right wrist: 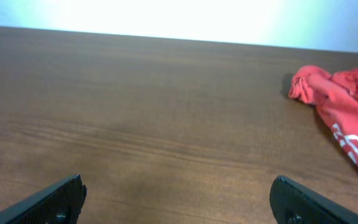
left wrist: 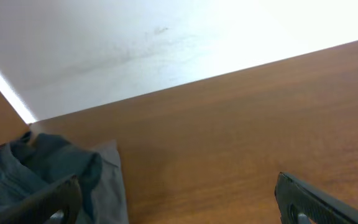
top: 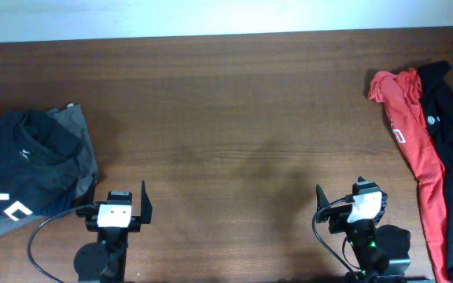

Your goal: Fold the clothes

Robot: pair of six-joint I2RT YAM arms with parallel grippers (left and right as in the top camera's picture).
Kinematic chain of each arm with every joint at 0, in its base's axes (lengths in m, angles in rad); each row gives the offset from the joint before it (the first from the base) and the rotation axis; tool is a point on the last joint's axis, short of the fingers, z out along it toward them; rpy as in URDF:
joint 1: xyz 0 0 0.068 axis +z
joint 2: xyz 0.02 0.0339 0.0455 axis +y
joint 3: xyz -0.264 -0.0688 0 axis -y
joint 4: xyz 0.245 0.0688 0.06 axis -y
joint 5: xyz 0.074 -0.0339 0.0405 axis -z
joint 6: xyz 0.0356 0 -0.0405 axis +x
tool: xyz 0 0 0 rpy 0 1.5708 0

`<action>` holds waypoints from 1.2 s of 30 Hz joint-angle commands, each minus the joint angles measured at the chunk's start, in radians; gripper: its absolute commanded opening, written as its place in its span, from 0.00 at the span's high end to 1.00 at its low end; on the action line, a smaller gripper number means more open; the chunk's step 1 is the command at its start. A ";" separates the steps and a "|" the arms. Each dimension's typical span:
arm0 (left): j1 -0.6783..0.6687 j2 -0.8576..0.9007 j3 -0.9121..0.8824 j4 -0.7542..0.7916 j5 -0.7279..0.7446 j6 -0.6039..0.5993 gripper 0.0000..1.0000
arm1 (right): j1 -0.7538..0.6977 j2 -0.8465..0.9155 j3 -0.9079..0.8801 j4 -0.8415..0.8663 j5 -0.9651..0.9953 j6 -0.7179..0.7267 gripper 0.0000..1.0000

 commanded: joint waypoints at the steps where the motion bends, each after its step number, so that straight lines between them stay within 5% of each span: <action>1: -0.004 -0.009 -0.011 -0.040 0.029 0.012 0.01 | -0.006 -0.009 -0.009 0.006 -0.022 0.004 0.01; 12: -0.004 -0.009 -0.010 0.013 0.235 0.000 0.01 | -0.006 -0.009 -0.009 0.011 -0.103 0.004 0.01; 23: -0.004 0.026 0.069 0.122 0.242 -0.146 0.01 | -0.006 -0.004 0.039 0.094 -0.135 0.044 0.01; 29: -0.004 0.275 0.286 -0.002 0.224 -0.146 0.01 | -0.006 0.134 0.146 0.038 -0.105 0.161 0.01; 36: -0.004 0.742 0.712 -0.189 0.225 -0.146 0.01 | -0.006 0.565 0.499 -0.167 -0.091 0.162 0.01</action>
